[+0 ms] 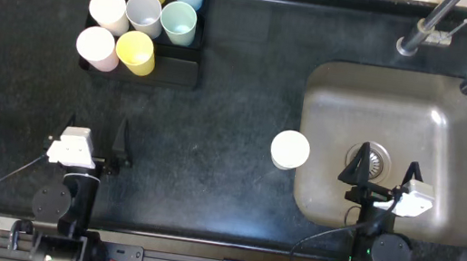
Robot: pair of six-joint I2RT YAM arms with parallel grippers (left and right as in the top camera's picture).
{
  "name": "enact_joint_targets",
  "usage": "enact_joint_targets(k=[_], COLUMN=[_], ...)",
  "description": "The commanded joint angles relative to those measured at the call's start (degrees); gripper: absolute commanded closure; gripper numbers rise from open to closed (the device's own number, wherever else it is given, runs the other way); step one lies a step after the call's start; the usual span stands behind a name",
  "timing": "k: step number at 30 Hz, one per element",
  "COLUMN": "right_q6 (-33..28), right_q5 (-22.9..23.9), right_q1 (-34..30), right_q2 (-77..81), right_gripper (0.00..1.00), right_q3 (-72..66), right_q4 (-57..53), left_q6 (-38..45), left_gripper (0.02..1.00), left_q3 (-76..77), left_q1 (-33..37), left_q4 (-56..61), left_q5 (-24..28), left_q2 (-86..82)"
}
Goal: Store Cups
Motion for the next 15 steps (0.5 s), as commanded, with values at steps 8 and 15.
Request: enact_joint_targets(k=[8,15], right_q6=[0.04,0.07], right_q5=[-0.11,-0.42], right_q1=[-0.24,-0.22], right_q2=[0.17,18.38], right_gripper=[0.003,0.005], right_q3=[7.76,37.75], right_q4=[-1.11,-29.18], left_q6=[1.05,1.05], left_gripper=[0.020,0.020], left_q3=[-0.07,-0.07], left_q1=[0.07,0.07], left_q4=[-0.17,-0.17], left_q5=[0.15,0.15], left_q2=[-0.59,-0.59])
